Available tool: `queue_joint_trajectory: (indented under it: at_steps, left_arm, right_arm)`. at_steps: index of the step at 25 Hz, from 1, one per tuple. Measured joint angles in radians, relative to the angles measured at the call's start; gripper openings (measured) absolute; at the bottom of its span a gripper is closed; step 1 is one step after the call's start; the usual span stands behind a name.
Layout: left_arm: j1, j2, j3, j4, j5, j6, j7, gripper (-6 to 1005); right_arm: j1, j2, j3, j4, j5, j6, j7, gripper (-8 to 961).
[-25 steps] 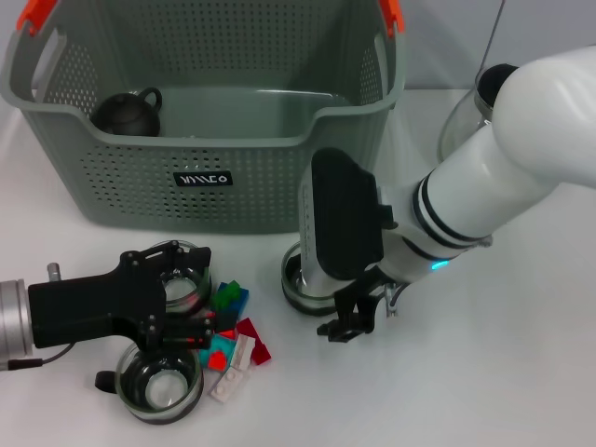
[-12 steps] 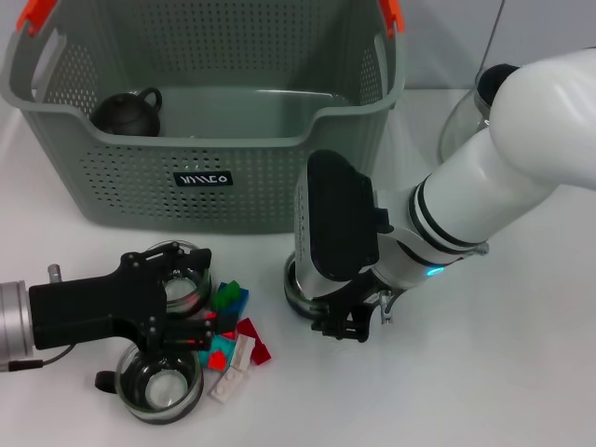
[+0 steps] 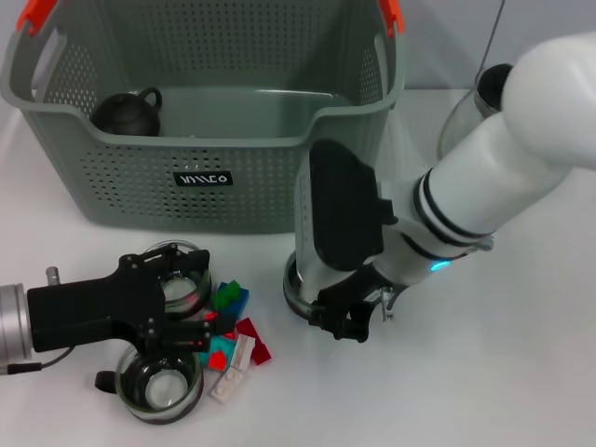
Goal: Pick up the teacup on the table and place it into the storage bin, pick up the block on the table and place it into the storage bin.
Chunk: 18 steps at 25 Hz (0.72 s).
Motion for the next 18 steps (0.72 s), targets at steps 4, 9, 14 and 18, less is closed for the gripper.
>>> queue_joint_trajectory:
  at_steps: [4, 9, 14, 18]
  left_arm:
    - [0.001, 0.0, 0.0, 0.0, 0.0, 0.002, -0.001, 949]
    - [0.001, 0.0, 0.0, 0.0, -0.001, 0.007, -0.001, 950]
    - [-0.004, 0.0, 0.0, 0.0, -0.001, 0.003, -0.003, 949]
    - [-0.008, 0.0, 0.0, 0.0, 0.0, 0.006, -0.005, 949]
  right_arm:
    - [-0.042, -0.004, 0.105, -0.143, -0.009, -0.141, 0.004, 58]
    - [-0.056, -0.005, 0.333, -0.383, -0.011, -0.441, 0.028, 57]
    - [0.027, -0.004, 0.579, -0.493, 0.054, -0.615, 0.051, 58]
    - [0.116, -0.002, 0.762, -0.464, 0.093, -0.587, 0.08, 58]
